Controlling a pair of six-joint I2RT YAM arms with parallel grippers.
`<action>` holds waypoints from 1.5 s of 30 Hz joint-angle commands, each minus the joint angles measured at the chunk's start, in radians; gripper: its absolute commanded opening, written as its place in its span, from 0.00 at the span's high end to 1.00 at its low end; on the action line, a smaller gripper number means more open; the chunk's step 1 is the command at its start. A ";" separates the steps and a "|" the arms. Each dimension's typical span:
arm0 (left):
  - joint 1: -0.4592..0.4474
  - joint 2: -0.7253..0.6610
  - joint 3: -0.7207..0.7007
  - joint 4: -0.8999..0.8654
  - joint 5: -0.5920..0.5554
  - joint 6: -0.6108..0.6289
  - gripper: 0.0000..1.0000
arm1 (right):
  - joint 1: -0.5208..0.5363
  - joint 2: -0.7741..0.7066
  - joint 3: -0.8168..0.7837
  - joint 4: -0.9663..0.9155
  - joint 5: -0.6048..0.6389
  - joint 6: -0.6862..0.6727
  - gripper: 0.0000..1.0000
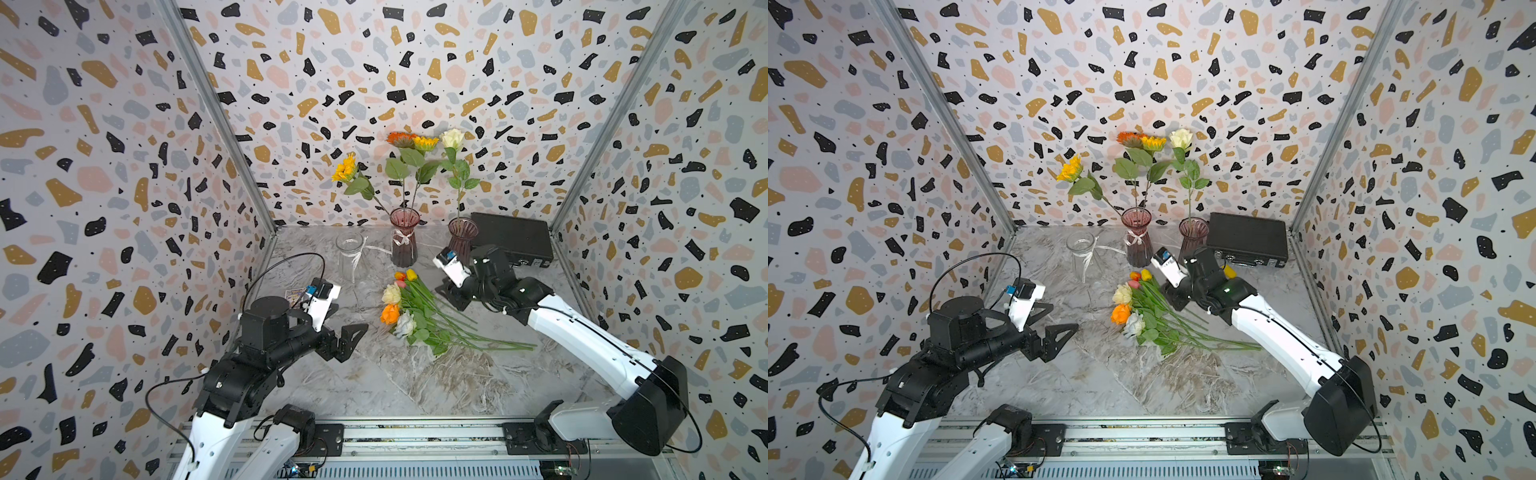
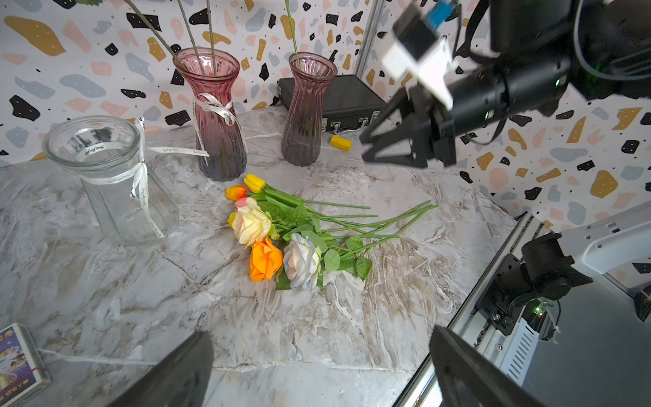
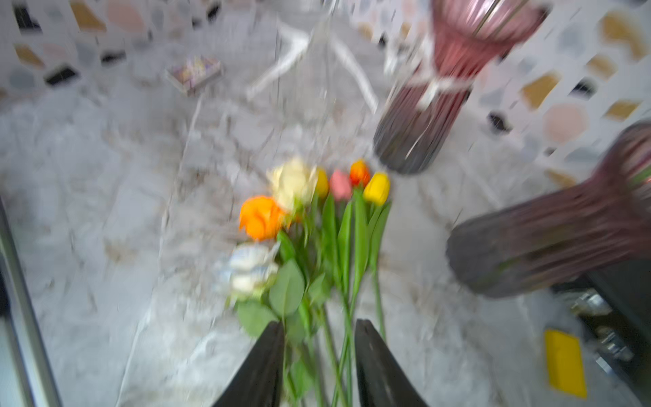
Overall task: Arrange the flowers in different vases according to their variety
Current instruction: Insert the flower into the vase, then pick up the flower at the center of the board.
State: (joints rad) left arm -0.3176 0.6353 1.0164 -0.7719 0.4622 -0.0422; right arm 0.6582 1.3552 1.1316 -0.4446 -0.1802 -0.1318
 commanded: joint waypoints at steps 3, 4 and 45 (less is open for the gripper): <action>-0.006 -0.032 0.009 0.025 0.004 -0.022 0.00 | 0.054 0.028 -0.103 -0.129 0.065 0.001 0.63; -0.005 -0.035 0.007 0.026 0.004 -0.030 0.00 | 0.070 0.050 -0.112 -0.121 0.079 0.000 0.64; -0.005 -0.059 0.011 -0.039 -0.056 0.016 0.01 | 0.203 0.423 -0.029 -0.054 0.292 -0.089 0.72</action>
State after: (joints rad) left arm -0.3176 0.5777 1.0164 -0.8448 0.4088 -0.0395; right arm 0.8577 1.7775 1.0767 -0.4961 0.0998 -0.2111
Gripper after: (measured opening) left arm 0.996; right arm 0.287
